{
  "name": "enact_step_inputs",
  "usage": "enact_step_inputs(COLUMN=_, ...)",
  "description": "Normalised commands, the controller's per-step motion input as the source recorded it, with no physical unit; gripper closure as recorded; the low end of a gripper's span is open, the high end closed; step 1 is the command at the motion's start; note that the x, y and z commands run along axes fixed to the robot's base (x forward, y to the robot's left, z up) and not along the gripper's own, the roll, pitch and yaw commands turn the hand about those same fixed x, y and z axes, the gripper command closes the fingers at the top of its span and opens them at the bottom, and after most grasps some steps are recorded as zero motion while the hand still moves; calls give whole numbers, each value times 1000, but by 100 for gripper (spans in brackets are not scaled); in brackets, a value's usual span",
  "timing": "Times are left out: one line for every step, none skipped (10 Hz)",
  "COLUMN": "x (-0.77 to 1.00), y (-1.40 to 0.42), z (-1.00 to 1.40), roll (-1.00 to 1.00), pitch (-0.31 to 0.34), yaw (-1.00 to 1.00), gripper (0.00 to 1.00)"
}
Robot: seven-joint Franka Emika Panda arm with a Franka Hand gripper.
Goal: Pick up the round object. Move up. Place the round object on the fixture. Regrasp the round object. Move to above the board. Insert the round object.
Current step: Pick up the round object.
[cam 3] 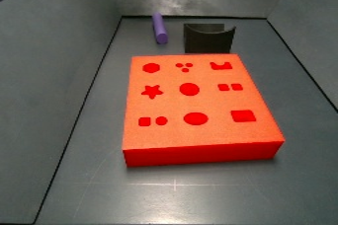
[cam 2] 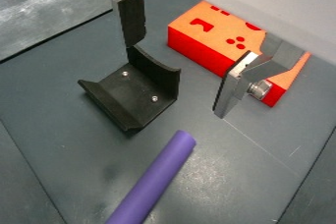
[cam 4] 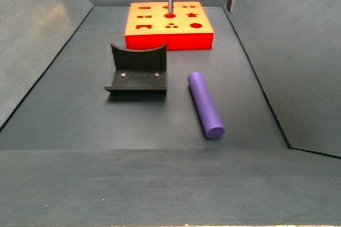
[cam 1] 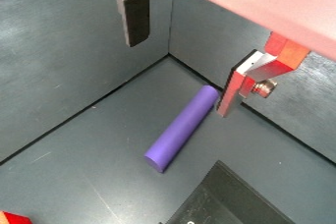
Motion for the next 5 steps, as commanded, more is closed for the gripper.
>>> enact_step_inputs(x=0, y=-20, z=-206, roll=130, pitch=0, yaw=0, gripper=0)
enact_step_inputs(x=29, y=17, z=0, roll=0, pitch=0, yaw=0, gripper=0)
enact_step_inputs(x=0, y=0, z=-83, roll=-63, pitch=-39, yaw=11, gripper=0)
enact_step_inputs(x=0, y=0, z=-483, roll=0, pitch=-83, yaw=143, gripper=0)
enact_step_inputs(x=-477, y=80, z=-846, roll=21, pitch=-233, yaw=171, gripper=0)
